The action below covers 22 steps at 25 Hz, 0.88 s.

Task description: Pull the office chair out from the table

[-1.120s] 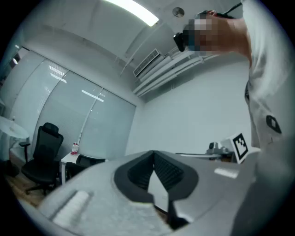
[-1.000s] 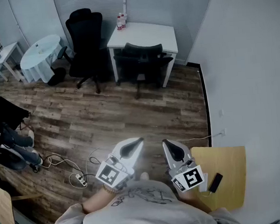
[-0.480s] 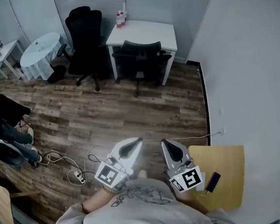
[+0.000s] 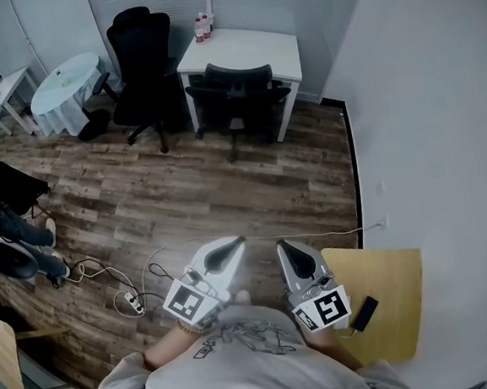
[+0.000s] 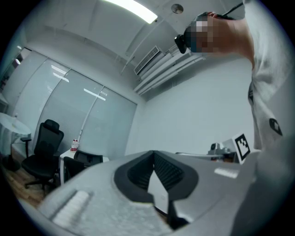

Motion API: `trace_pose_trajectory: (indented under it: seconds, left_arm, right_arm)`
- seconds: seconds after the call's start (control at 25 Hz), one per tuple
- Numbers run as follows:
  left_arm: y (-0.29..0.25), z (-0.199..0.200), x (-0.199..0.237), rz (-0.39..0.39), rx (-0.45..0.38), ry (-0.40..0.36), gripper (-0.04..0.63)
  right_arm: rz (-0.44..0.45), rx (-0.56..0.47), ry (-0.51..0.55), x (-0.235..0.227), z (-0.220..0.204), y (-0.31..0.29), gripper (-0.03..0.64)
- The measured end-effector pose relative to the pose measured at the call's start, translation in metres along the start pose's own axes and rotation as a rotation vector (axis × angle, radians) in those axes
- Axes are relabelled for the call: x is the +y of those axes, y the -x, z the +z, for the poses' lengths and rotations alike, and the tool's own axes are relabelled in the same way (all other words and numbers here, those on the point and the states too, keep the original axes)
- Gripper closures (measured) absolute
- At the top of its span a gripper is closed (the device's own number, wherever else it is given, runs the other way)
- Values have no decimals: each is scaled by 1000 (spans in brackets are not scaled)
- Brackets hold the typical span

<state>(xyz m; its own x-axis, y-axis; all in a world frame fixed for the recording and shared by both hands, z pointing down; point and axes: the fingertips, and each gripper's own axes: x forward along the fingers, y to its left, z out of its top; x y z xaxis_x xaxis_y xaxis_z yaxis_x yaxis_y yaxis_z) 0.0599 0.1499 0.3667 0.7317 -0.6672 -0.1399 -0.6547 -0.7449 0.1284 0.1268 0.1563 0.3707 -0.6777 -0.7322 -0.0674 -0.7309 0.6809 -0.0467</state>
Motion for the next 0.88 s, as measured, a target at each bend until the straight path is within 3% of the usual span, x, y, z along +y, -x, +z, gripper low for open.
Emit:
trace_pose_trajectory:
  seconds: [0.32, 0.88]
  left_arm:
    - [-15, -6, 7, 19, 1, 1, 594]
    - [-54, -14, 77, 14, -18, 7, 594]
  right_arm:
    - [5, 5, -14, -20, -8, -6, 609]
    - [-17, 11, 31, -60, -24, -66, 609]
